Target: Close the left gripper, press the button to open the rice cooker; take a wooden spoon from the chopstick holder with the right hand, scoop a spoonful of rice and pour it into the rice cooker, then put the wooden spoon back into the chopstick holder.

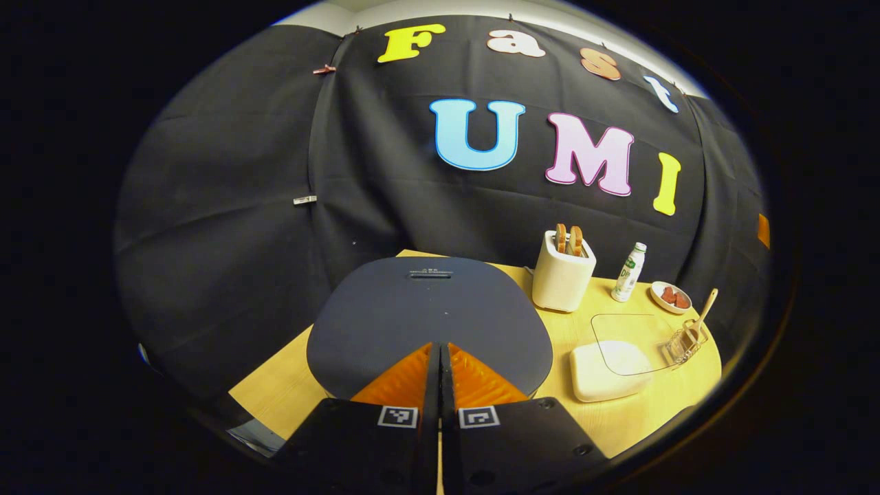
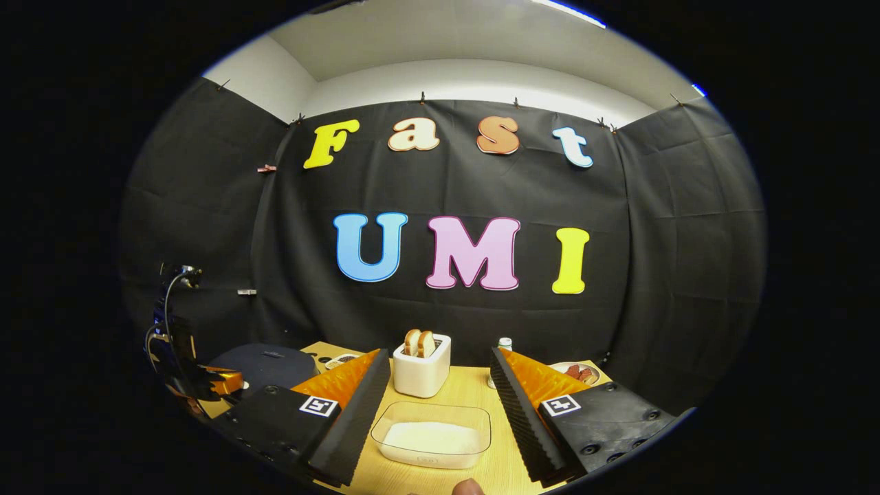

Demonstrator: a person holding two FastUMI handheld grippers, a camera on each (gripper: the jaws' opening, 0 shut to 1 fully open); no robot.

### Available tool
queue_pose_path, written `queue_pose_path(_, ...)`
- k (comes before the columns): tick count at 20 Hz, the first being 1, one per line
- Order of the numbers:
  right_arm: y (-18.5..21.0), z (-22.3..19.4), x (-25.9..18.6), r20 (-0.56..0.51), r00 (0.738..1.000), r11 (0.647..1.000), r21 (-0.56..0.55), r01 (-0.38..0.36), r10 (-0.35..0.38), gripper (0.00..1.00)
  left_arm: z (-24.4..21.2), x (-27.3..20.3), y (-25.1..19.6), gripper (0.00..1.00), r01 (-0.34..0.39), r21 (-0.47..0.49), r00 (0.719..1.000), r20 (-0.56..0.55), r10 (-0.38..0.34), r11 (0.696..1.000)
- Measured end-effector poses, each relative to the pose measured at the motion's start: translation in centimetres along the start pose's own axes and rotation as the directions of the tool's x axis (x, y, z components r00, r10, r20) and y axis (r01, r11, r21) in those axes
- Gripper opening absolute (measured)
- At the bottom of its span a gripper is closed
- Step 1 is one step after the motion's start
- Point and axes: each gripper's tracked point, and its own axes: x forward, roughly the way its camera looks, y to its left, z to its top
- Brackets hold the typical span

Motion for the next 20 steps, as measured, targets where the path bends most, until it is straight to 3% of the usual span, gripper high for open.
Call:
queue_pose_path(3, 0.0, 0.0, 0.1, 0.001, 1.0, 1.0, -0.01, -0.006, 0.006, 0.92, -0.1, -0.1, 0.0, 0.07, -0.005, -0.079, 1.0, 0.002, 0.005, 0.997)
queue_pose_path(6, -0.2, 0.0, 0.2, 0.0, 1.0, 1.0, -0.006, -0.004, 0.004, 0.92, -0.4, -0.2, 0.0, 0.08, -0.033, -0.044, 0.999, 0.014, 0.033, 0.999)
queue_pose_path(15, -0.9, 0.1, 0.1, 0.003, 1.0, 1.0, 0.006, -0.001, 0.001, 0.92, -0.8, -0.8, -0.1, 0.08, -0.069, -0.076, 0.997, 0.014, 0.07, 0.995)
queue_pose_path(20, -1.1, 0.1, 0.1, 0.007, 1.0, 1.0, 0.014, -0.005, 0.005, 0.92, 0.0, -1.5, -0.2, 0.08, -0.061, -0.029, 0.996, 0.068, 0.063, 0.998)
